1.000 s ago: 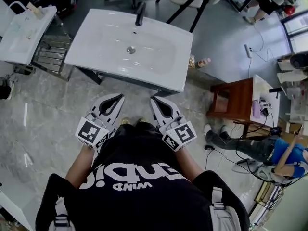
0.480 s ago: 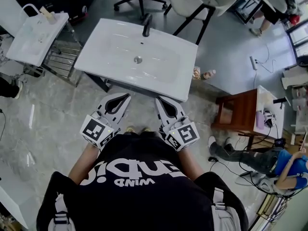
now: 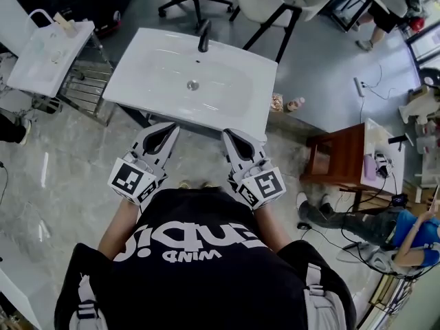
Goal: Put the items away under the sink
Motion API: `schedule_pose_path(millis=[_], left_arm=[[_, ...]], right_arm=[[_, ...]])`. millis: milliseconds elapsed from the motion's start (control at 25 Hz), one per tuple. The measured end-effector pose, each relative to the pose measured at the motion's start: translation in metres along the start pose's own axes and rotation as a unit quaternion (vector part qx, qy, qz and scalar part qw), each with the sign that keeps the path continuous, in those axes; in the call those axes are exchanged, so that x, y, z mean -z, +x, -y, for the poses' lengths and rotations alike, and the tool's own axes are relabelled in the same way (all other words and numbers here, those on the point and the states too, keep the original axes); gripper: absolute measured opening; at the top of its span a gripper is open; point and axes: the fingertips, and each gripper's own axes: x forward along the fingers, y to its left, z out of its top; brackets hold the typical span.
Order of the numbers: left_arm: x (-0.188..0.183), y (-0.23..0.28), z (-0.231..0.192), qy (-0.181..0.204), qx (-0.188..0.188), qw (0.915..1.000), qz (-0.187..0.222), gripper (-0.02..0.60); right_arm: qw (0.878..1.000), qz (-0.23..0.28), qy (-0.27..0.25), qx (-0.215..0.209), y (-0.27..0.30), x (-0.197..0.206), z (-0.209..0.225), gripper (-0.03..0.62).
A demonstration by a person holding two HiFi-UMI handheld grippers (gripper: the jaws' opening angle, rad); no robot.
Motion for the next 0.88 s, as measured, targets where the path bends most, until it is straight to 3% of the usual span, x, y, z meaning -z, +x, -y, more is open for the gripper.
schedule_pose_path(millis=[880], left_arm=[[0.002,-0.002,-0.002,-0.031,-0.047,0.9983,0.017,0.020]], right_arm=[[1.000,0.007,0.000,0.016,-0.008,-0.005,0.017,0.018]])
